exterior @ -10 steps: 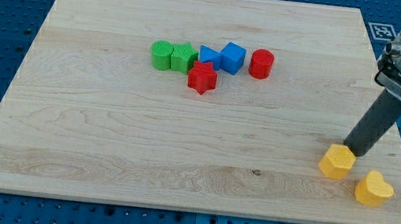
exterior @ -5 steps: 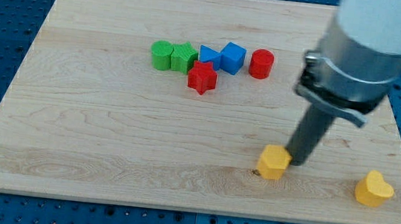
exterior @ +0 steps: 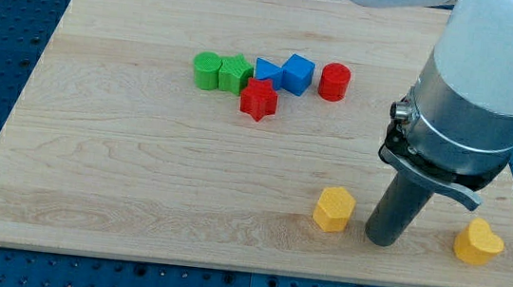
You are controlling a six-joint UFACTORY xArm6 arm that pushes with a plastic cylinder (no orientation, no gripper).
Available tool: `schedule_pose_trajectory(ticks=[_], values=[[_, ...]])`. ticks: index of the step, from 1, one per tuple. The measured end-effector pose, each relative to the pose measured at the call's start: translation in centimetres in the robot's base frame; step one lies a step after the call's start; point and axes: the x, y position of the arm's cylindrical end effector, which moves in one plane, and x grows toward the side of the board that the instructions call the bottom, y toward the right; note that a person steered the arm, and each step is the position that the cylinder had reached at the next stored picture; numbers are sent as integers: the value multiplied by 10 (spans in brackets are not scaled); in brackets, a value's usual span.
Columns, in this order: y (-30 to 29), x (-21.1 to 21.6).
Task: Place the yellow hexagon to the bottom of the red star
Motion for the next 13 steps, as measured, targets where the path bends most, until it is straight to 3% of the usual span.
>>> schedule_pose_trajectory(ticks=[1,2,3,4,6,7,8,10,11,12,13], values=[[-19,-6],[-91,-29],[-94,-32],[-73,-15],[-132,3],[-161,-50],[-161,-74],[-149,9],[-119,5],[-110,-44],[-110,-60]])
